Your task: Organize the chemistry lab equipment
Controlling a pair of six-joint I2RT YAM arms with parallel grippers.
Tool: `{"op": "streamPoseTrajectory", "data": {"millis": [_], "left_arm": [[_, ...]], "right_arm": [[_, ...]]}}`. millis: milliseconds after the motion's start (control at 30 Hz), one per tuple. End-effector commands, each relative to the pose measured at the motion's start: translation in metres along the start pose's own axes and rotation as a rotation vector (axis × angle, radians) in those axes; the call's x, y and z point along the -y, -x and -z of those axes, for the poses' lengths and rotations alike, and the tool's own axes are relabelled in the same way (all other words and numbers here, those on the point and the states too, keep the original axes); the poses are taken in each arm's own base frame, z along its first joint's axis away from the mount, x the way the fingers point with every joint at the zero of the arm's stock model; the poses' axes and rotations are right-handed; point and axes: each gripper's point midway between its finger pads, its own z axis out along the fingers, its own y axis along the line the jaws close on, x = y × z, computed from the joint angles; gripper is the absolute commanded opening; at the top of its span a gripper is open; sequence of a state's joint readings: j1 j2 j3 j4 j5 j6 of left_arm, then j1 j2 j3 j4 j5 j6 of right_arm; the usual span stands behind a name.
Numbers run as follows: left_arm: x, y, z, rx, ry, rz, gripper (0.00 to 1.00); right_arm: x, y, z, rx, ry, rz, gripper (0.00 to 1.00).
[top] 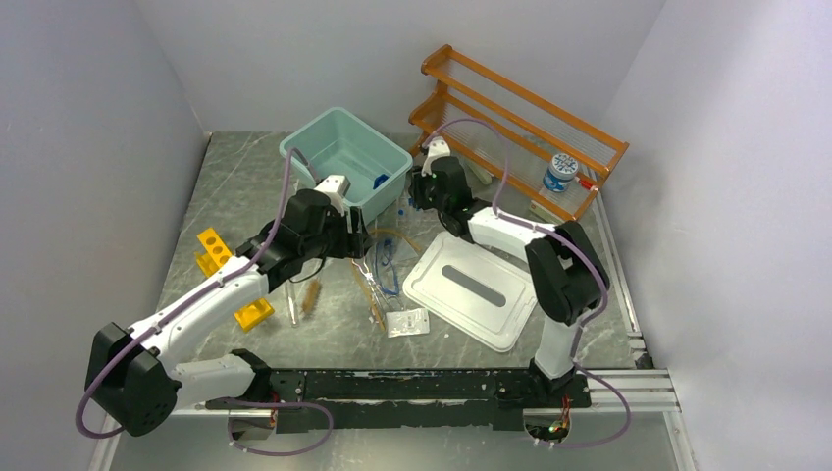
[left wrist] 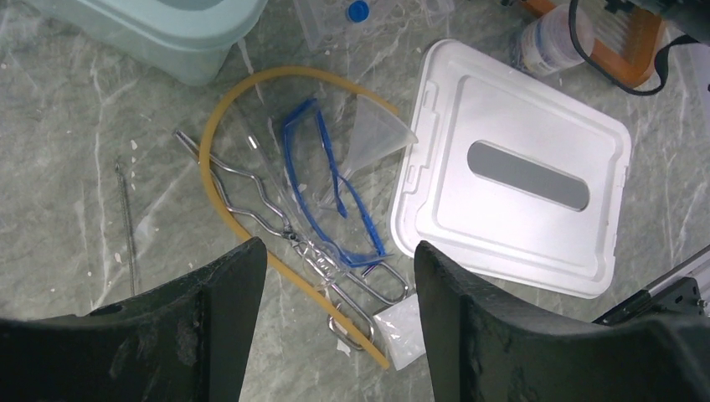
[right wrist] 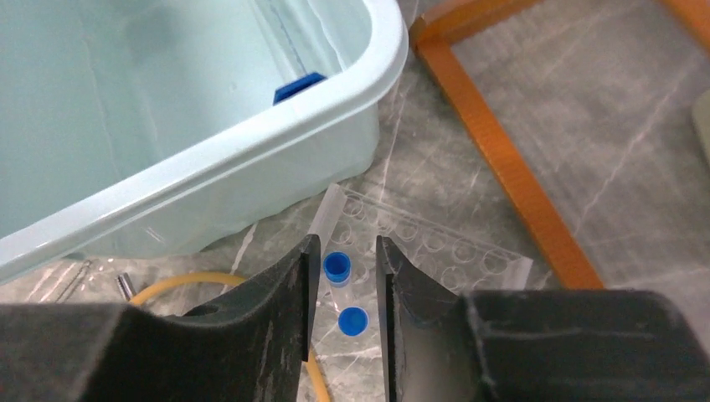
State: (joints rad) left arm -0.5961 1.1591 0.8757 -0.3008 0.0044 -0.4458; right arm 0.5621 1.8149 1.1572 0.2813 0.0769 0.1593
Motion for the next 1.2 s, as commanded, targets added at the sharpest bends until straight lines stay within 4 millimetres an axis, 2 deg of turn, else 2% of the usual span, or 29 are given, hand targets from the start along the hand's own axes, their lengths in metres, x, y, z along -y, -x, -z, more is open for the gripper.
{"op": "streamPoseTrajectory", "data": {"millis": [0, 300, 633, 933, 1167], "left_arm": [[0.0, 0.003, 0.001, 0.025, -0.014, 0.005, 0.69], [-0.002, -0.001, 0.0, 0.021, -0.014, 0.004, 0.69], [-0.002, -0.003, 0.0, 0.014, -0.014, 0.005, 0.69], [-0.002, -0.003, 0.001, 0.015, -0.016, 0.006, 0.69], [-0.002, -0.003, 0.002, 0.016, -0.016, 0.007, 0.69]], "right_arm": [[0.0, -0.015, -0.014, -0.087, -0.013, -0.046, 0.33], [-0.009, -0.02, -0.033, -0.144, 0.017, -0.079, 0.31], [-0.007, -0.032, -0.037, -0.213, 0.014, -0.048, 0.26], [-0.011, -0.036, -0.025, -0.272, 0.046, -0.025, 0.15], [-0.012, -0.035, -0.014, -0.282, 0.057, -0.003, 0.13]]}}
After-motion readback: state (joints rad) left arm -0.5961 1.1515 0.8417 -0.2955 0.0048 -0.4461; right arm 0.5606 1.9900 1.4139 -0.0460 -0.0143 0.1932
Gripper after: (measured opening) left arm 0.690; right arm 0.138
